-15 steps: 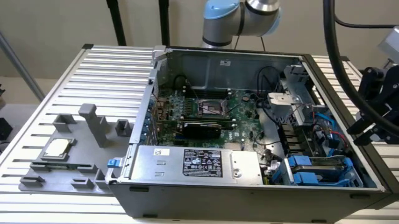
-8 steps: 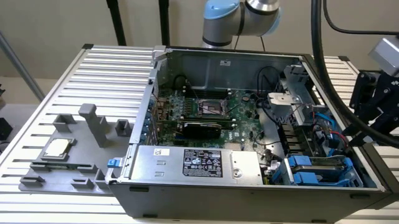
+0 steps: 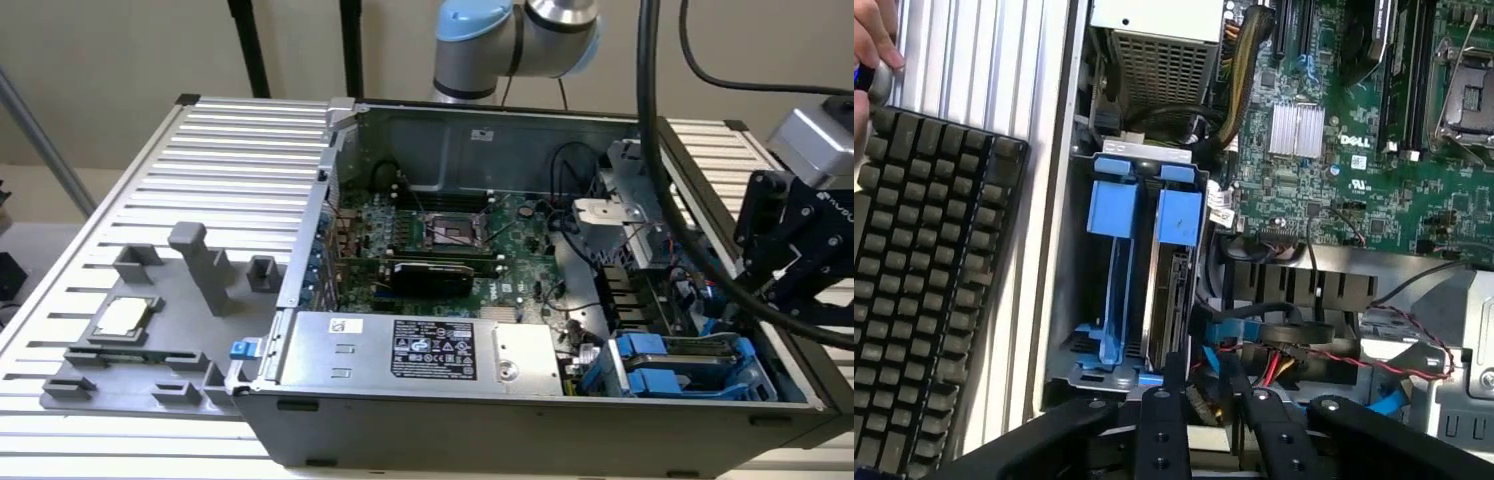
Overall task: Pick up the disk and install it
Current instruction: 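Insert the first disk wire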
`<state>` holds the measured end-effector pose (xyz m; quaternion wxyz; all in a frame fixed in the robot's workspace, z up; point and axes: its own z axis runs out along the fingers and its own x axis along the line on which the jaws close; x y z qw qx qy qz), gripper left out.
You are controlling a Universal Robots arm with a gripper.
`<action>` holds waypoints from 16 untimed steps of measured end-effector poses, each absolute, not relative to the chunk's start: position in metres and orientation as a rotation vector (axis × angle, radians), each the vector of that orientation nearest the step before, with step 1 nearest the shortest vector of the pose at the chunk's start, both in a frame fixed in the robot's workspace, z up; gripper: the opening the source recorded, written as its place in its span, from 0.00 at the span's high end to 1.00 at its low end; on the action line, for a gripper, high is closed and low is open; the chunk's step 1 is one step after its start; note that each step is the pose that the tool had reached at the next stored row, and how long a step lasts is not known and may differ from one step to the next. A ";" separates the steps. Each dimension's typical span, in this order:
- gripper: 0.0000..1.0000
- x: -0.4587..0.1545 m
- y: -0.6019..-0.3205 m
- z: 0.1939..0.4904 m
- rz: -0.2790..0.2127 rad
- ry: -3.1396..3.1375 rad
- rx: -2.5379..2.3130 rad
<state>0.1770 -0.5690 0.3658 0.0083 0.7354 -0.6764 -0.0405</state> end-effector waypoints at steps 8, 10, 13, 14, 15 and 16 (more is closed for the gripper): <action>1.00 0.172 -0.559 0.352 -0.127 -2.109 2.302; 0.00 0.172 -0.557 0.350 -0.127 -2.108 2.303; 0.00 0.168 -0.557 0.350 -0.126 -2.105 2.306; 0.00 0.166 -0.557 0.350 -0.127 -2.104 2.307; 0.00 0.164 -0.557 0.350 -0.127 -2.102 2.309; 0.00 0.162 -0.557 0.350 -0.127 -2.100 2.310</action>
